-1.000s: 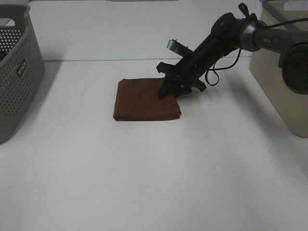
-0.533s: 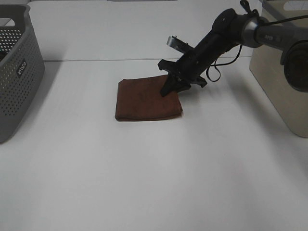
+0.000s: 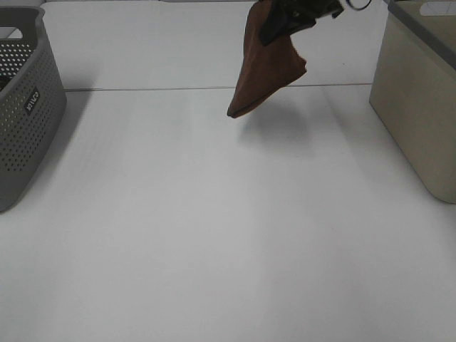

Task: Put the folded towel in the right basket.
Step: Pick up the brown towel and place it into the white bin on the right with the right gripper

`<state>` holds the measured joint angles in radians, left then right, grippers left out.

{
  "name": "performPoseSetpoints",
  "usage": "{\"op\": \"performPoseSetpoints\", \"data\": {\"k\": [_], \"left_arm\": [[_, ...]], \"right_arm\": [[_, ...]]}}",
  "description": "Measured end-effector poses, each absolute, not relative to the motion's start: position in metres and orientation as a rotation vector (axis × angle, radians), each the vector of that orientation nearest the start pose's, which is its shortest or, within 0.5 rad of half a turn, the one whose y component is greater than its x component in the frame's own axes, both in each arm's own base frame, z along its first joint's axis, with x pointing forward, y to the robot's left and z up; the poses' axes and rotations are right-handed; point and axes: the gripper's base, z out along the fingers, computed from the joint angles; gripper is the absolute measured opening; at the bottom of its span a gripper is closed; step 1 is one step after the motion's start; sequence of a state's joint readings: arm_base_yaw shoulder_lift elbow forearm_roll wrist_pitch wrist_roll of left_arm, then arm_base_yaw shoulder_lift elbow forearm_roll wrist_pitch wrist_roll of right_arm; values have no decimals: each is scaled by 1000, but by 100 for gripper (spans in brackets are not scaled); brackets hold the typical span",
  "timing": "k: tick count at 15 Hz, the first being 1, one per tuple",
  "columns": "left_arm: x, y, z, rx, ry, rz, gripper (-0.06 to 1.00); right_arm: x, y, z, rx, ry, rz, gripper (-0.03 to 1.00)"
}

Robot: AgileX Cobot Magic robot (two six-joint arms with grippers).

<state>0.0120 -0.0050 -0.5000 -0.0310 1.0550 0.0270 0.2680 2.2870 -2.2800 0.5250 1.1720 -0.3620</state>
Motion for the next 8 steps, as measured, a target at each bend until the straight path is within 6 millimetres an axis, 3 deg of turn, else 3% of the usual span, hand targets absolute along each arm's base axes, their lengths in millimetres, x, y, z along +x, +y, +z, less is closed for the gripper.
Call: {"op": "performPoseSetpoints", "data": {"k": [3, 5, 7, 8], "left_arm": [[-5, -3, 278, 17, 2033, -13, 97], [-5, -3, 278, 17, 2033, -13, 97], [-5, -3, 278, 17, 2033, -13, 97], [-5, -3, 278, 17, 2033, -13, 97]], "right_arm": [[452, 154, 343, -706, 2410, 443, 9], [443, 139, 366, -665, 2394, 370, 9], [435, 107, 393, -572, 2362, 320, 9], [428, 65, 416, -458, 2330, 267, 9]]}}
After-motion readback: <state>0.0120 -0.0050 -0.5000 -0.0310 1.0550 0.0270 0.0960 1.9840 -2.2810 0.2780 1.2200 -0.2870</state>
